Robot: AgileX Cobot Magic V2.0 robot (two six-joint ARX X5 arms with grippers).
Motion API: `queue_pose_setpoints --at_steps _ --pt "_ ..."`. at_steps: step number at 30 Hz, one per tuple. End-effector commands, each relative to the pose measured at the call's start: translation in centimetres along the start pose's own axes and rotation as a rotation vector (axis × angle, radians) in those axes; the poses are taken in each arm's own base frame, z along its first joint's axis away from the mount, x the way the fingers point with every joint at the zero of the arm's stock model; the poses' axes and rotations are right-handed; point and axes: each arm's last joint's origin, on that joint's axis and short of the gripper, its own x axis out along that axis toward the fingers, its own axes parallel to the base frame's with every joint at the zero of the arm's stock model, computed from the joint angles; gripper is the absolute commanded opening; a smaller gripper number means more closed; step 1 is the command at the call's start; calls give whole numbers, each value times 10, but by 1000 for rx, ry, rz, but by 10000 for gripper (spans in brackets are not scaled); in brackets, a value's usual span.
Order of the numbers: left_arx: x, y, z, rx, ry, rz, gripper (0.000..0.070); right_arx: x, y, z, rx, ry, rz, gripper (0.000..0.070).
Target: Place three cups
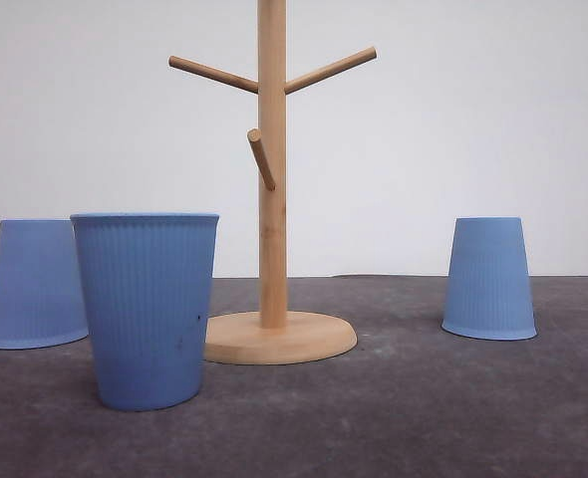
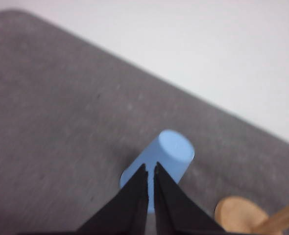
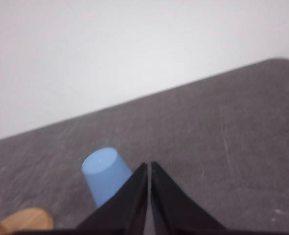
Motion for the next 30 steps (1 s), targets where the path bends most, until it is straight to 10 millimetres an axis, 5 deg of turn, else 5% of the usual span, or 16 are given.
queue_pose_setpoints --at_steps 1,9,19,30 --pt "-7 -5 11 30 22 11 4 -1 4 8 8 19 20 7" --pt "-8 -16 29 92 271 36 3 19 14 23 -74 257 126 7" --pt "20 -24 27 214 627 -123 3 58 17 16 -164 486 272 7" --pt "23 -52 31 648 615 -273 5 60 45 2 -315 553 476 8"
